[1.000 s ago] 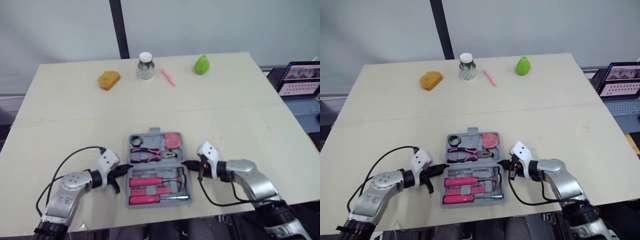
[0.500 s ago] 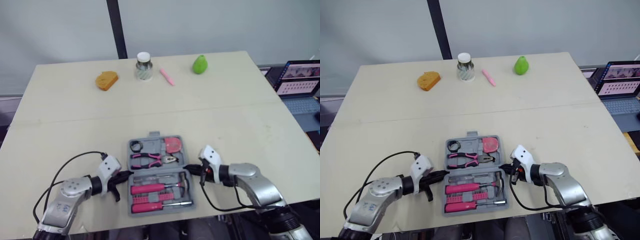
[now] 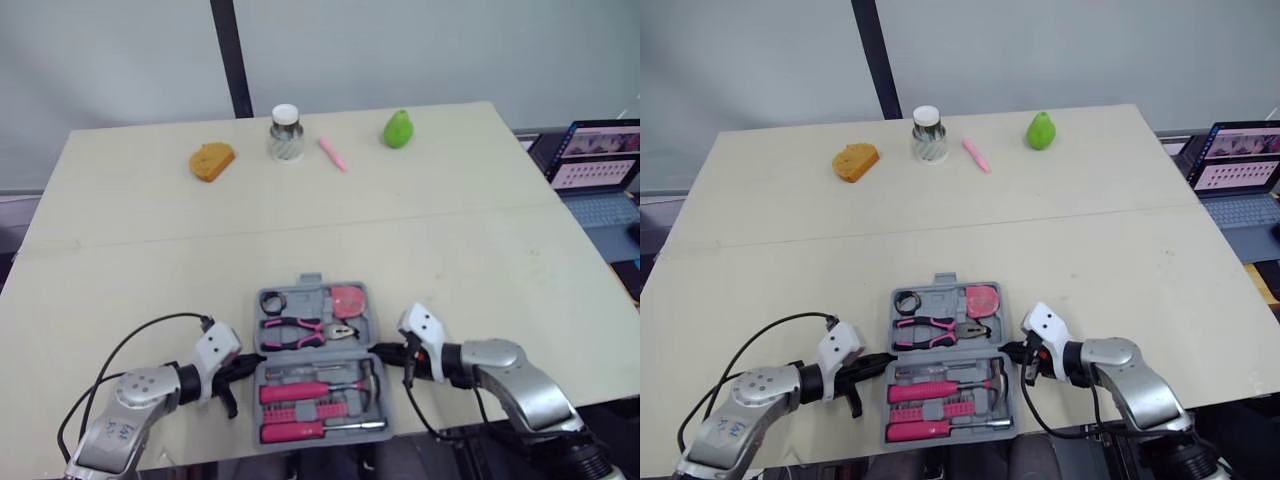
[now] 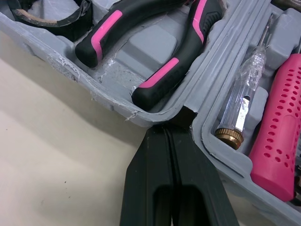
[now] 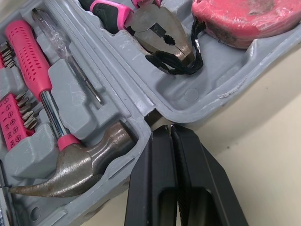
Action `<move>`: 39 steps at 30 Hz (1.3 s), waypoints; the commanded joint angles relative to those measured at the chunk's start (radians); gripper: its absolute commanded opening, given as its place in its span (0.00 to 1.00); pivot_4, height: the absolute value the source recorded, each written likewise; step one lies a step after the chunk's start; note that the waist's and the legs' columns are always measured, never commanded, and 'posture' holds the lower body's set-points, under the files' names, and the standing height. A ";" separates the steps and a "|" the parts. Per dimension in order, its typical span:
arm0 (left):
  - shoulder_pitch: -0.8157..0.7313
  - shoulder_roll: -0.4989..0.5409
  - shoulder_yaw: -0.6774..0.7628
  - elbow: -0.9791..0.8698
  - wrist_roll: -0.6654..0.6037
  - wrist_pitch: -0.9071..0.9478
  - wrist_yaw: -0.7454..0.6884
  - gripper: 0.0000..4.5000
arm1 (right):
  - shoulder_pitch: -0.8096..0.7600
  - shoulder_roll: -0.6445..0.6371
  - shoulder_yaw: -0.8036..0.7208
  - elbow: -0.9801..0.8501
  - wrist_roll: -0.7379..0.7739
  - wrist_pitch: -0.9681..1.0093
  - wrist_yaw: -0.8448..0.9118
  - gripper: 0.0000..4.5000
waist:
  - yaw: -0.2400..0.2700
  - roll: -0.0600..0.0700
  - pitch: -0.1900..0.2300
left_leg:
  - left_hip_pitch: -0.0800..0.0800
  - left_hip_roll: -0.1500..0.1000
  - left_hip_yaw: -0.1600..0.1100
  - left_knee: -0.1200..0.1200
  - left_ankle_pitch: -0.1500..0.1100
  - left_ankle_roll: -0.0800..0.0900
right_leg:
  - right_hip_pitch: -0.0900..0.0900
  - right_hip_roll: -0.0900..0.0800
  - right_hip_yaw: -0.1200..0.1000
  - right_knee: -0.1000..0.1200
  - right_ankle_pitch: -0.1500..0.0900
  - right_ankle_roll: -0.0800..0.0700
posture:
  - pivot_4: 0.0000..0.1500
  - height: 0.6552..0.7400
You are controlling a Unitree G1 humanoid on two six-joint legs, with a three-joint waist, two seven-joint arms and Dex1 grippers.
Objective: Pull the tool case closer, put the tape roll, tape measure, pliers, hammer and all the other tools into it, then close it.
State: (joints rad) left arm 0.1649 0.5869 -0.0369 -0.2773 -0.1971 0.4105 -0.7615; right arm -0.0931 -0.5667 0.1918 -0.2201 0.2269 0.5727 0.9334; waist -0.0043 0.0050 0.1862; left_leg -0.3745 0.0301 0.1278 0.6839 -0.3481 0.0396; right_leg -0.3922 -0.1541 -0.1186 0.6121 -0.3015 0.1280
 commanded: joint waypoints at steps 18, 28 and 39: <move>0.042 -0.028 -0.047 -0.048 -0.020 0.041 0.000 0.00 | -0.010 0.022 0.031 -0.048 0.042 -0.017 0.026 0.03 | 0.000 0.000 0.000 | 0.000 0.000 0.000 0.000 0.000 0.000 | 0.000 0.000 0.000 0.000 0.000 0.000 | 1.00 1.00; 0.043 -0.024 -0.052 -0.048 -0.017 0.042 -0.009 0.00 | -0.013 0.029 0.034 -0.047 0.039 -0.017 0.023 0.03 | 0.001 0.000 0.000 | 0.000 0.000 0.000 0.000 0.000 0.000 | 0.000 0.000 0.000 0.000 0.000 0.000 | 1.00 1.00; 0.055 -0.020 -0.054 -0.060 -0.019 0.049 -0.009 0.00 | -0.018 0.034 0.034 -0.044 0.040 -0.016 0.021 0.03 | 0.000 0.000 0.000 | 0.000 0.000 0.000 0.000 0.000 0.000 | 0.000 0.000 0.000 0.000 0.000 0.000 | 1.00 1.00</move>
State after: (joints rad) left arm 0.1895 0.5709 -0.0271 -0.3104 -0.1986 0.4473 -0.7431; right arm -0.0961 -0.5597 0.1939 -0.2204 0.2268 0.5731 0.9334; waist -0.0042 0.0049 0.1860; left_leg -0.3745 0.0300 0.1278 0.6839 -0.3482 0.0397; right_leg -0.3923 -0.1540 -0.1185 0.6121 -0.3016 0.1280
